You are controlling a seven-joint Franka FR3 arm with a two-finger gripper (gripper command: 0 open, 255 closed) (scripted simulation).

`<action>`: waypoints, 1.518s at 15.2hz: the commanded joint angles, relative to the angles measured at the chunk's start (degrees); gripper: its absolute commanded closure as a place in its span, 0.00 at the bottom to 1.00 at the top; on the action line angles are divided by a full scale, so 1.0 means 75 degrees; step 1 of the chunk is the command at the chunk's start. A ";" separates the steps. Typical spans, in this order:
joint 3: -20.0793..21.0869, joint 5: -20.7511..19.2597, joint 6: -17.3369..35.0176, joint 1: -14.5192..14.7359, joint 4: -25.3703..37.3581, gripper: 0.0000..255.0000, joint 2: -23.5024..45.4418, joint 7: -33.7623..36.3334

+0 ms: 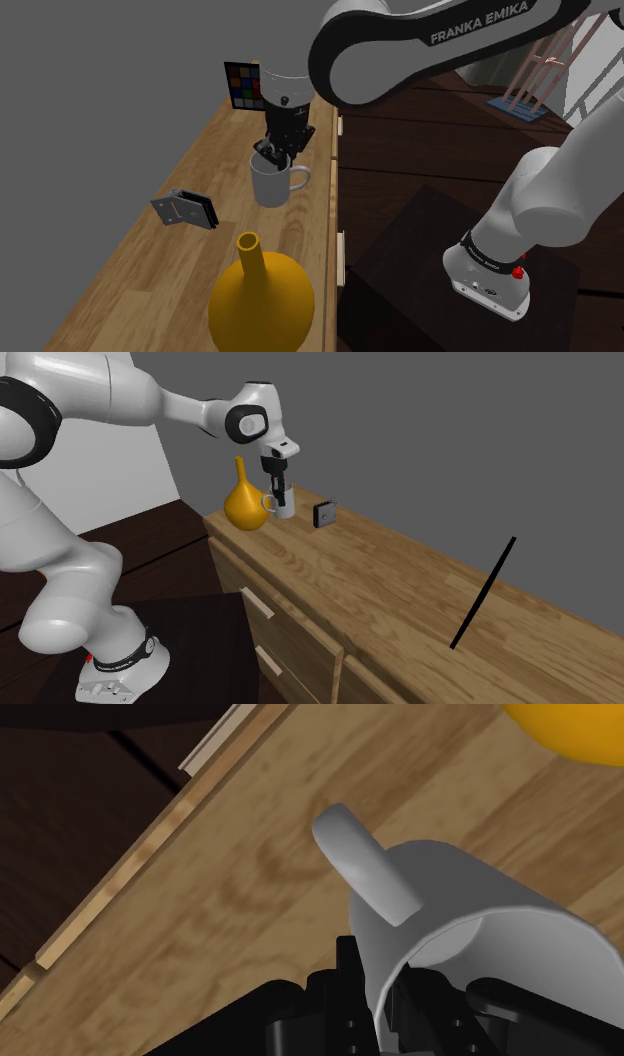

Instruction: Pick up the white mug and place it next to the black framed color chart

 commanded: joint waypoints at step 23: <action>-0.0070 0.0014 -0.2454 -0.0040 0.2420 1.00 -0.0037 -0.0101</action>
